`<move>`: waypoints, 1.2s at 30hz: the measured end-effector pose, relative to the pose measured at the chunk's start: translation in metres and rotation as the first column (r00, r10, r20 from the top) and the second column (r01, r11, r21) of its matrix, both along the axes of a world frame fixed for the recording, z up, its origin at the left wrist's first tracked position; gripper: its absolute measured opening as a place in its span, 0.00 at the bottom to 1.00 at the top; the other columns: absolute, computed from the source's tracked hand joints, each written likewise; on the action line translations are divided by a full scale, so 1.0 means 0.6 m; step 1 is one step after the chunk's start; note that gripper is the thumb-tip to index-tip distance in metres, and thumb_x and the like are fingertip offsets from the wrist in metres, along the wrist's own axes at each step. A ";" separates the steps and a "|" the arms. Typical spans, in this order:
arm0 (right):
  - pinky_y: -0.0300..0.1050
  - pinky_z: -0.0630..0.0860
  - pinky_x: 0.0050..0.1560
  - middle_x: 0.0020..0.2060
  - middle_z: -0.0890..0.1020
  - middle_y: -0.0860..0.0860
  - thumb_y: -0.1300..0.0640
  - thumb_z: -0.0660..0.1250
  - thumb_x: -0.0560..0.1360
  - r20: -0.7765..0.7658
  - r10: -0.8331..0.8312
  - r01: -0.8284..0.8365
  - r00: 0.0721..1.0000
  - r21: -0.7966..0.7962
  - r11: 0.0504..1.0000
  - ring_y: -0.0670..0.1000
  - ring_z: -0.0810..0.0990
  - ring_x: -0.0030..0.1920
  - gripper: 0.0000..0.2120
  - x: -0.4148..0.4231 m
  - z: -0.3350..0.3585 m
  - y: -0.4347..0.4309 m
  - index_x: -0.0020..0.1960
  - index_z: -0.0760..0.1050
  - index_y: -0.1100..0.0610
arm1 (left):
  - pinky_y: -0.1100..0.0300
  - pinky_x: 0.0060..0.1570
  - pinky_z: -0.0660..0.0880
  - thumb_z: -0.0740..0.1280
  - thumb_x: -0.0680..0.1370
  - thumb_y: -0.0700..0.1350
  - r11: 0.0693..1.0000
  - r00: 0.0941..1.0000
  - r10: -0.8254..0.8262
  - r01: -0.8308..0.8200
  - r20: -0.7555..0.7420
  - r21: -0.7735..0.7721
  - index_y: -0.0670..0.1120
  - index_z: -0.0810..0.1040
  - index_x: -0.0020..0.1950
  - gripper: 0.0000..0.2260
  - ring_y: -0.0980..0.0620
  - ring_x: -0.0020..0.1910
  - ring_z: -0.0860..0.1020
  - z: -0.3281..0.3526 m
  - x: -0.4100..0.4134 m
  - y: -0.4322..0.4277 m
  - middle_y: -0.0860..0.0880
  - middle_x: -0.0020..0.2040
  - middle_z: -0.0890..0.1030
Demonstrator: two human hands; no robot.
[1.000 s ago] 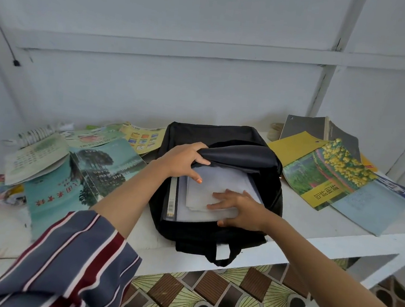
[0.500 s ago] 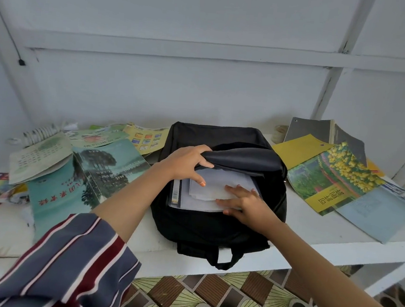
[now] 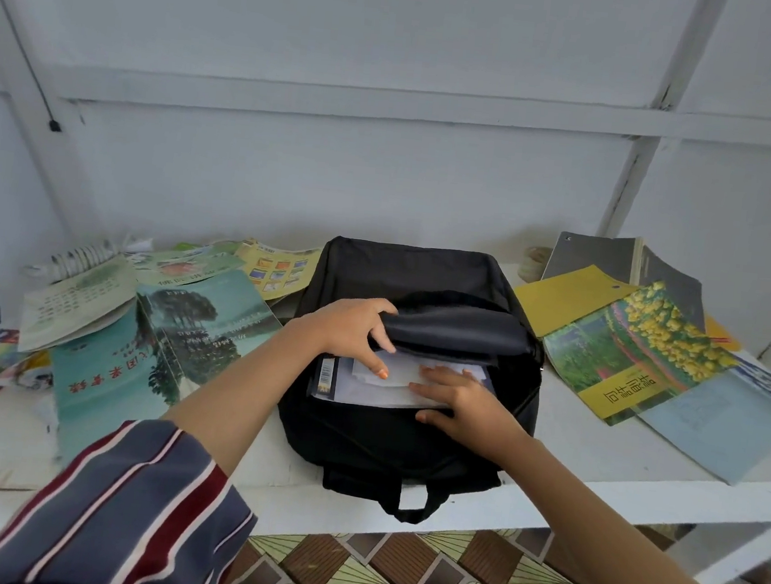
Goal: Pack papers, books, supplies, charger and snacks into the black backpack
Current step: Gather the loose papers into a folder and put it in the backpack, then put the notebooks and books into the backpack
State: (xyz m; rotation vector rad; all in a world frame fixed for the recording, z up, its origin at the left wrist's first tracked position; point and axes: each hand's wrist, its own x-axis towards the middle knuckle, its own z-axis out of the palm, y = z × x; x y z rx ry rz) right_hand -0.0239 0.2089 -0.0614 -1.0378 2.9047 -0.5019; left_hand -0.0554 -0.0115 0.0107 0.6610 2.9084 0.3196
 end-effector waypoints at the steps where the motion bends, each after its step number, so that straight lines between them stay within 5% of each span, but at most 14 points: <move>1: 0.50 0.54 0.74 0.71 0.67 0.51 0.52 0.65 0.77 -0.006 0.013 -0.013 1.000 -0.044 0.999 0.50 0.61 0.73 0.21 0.004 0.003 0.002 0.69 0.70 0.52 | 0.56 0.66 0.63 0.72 0.70 0.56 0.999 0.997 0.013 -0.015 0.077 0.030 0.51 0.82 0.55 0.16 0.53 0.69 0.65 0.001 0.000 0.001 0.54 0.73 0.62; 3: 0.40 0.60 0.71 0.68 0.72 0.49 0.53 0.65 0.77 -0.007 0.016 -0.017 1.000 -0.098 0.995 0.47 0.67 0.70 0.19 0.013 0.013 0.008 0.67 0.72 0.52 | 0.54 0.68 0.60 0.69 0.72 0.57 0.991 0.980 0.054 -0.076 0.190 0.108 0.50 0.84 0.51 0.14 0.52 0.71 0.64 0.007 0.001 0.004 0.54 0.74 0.63; 6: 0.39 0.65 0.68 0.65 0.75 0.48 0.53 0.66 0.76 0.024 0.002 0.000 1.000 -0.117 0.993 0.46 0.71 0.66 0.18 0.021 0.028 0.020 0.66 0.73 0.51 | 0.55 0.66 0.64 0.64 0.76 0.58 0.981 0.987 0.122 -0.135 0.100 0.138 0.47 0.85 0.42 0.17 0.50 0.65 0.72 0.018 0.001 0.016 0.50 0.66 0.75; 9: 0.38 0.68 0.65 0.62 0.78 0.48 0.54 0.67 0.75 0.094 -0.021 0.039 0.995 -0.193 0.980 0.46 0.74 0.63 0.17 0.028 0.042 0.035 0.64 0.75 0.51 | 0.56 0.46 0.75 0.62 0.77 0.60 0.963 0.978 0.195 -0.177 -0.070 0.203 0.43 0.83 0.36 0.23 0.51 0.38 0.80 0.032 0.005 0.044 0.53 0.35 0.82; 11: 0.33 0.70 0.60 0.60 0.79 0.47 0.55 0.68 0.75 0.124 -0.046 0.079 0.991 -0.271 0.959 0.45 0.77 0.60 0.17 0.034 0.056 0.049 0.63 0.76 0.52 | 0.61 0.34 0.67 0.61 0.77 0.59 0.953 0.951 0.239 -0.191 -0.196 0.233 0.40 0.81 0.37 0.24 0.53 0.28 0.74 0.042 0.006 0.071 0.52 0.26 0.77; 14: 0.34 0.75 0.54 0.53 0.81 0.46 0.60 0.69 0.74 0.214 -0.085 0.176 0.973 -0.450 0.876 0.46 0.81 0.52 0.16 0.039 0.086 0.084 0.61 0.77 0.55 | 0.60 0.36 0.67 0.62 0.77 0.57 0.935 0.928 0.227 -0.122 -0.297 0.333 0.41 0.80 0.39 0.20 0.48 0.39 0.78 0.053 -0.002 0.114 0.46 0.39 0.80; 17: 0.35 0.77 0.52 0.48 0.82 0.47 0.65 0.69 0.73 0.240 -0.164 0.276 0.957 -0.578 0.768 0.42 0.83 0.46 0.15 0.029 0.117 0.144 0.57 0.78 0.51 | 0.54 0.46 0.74 0.65 0.77 0.54 0.890 0.956 0.160 -0.033 -0.246 0.454 0.45 0.80 0.42 0.13 0.51 0.45 0.77 0.054 -0.016 0.173 0.50 0.44 0.79; 21: 0.42 0.79 0.52 0.50 0.82 0.54 0.69 0.68 0.73 0.228 -0.368 0.429 0.901 -0.586 0.687 0.47 0.82 0.46 0.15 -0.019 0.136 0.257 0.58 0.78 0.58 | 0.53 0.51 0.75 0.67 0.75 0.48 0.845 0.980 0.064 0.046 -0.186 0.533 0.48 0.80 0.43 0.05 0.54 0.45 0.76 0.043 -0.039 0.267 0.54 0.43 0.79; 23: 0.35 0.78 0.49 0.53 0.82 0.57 0.69 0.68 0.72 0.198 -0.463 0.490 0.864 -0.543 0.682 0.50 0.80 0.47 0.15 -0.056 0.137 0.317 0.59 0.77 0.62 | 0.55 0.51 0.74 0.68 0.75 0.47 0.836 0.987 0.040 0.052 -0.155 0.546 0.49 0.80 0.46 0.03 0.55 0.43 0.74 0.033 -0.055 0.311 0.54 0.43 0.78; 25: 0.35 0.76 0.49 0.55 0.81 0.57 0.69 0.68 0.72 0.186 -0.520 0.531 0.834 -0.530 0.661 0.51 0.80 0.47 0.16 -0.091 0.138 0.369 0.59 0.77 0.63 | 0.56 0.53 0.73 0.69 0.75 0.46 0.838 0.992 0.038 0.036 -0.124 0.545 0.47 0.80 0.52 0.07 0.55 0.46 0.74 0.020 -0.077 0.349 0.50 0.48 0.78; 28: 0.50 0.75 0.58 0.56 0.80 0.58 0.67 0.69 0.71 0.180 -0.540 0.547 0.822 -0.513 0.662 0.56 0.80 0.54 0.18 -0.143 0.145 0.431 0.61 0.76 0.61 | 0.57 0.58 0.70 0.70 0.74 0.48 0.877 0.998 0.058 -0.038 -0.026 0.480 0.46 0.74 0.63 0.18 0.49 0.58 0.74 0.004 -0.116 0.400 0.46 0.59 0.76; 32: 0.51 0.71 0.60 0.58 0.79 0.58 0.65 0.71 0.70 0.147 -0.484 0.492 0.862 -0.466 0.735 0.56 0.76 0.61 0.23 -0.217 0.153 0.478 0.64 0.74 0.56 | 0.52 0.66 0.65 0.70 0.73 0.51 0.950 0.993 0.111 -0.114 0.026 0.289 0.44 0.62 0.73 0.32 0.45 0.69 0.65 -0.019 -0.160 0.452 0.43 0.71 0.65; 36: 0.50 0.67 0.63 0.67 0.72 0.55 0.63 0.71 0.71 0.146 -0.385 0.411 0.911 -0.380 0.829 0.57 0.70 0.66 0.29 -0.278 0.145 0.491 0.70 0.68 0.54 | 0.49 0.67 0.64 0.67 0.75 0.54 0.968 0.973 0.222 -0.228 0.065 0.110 0.41 0.59 0.74 0.33 0.41 0.70 0.63 -0.040 -0.186 0.465 0.41 0.72 0.62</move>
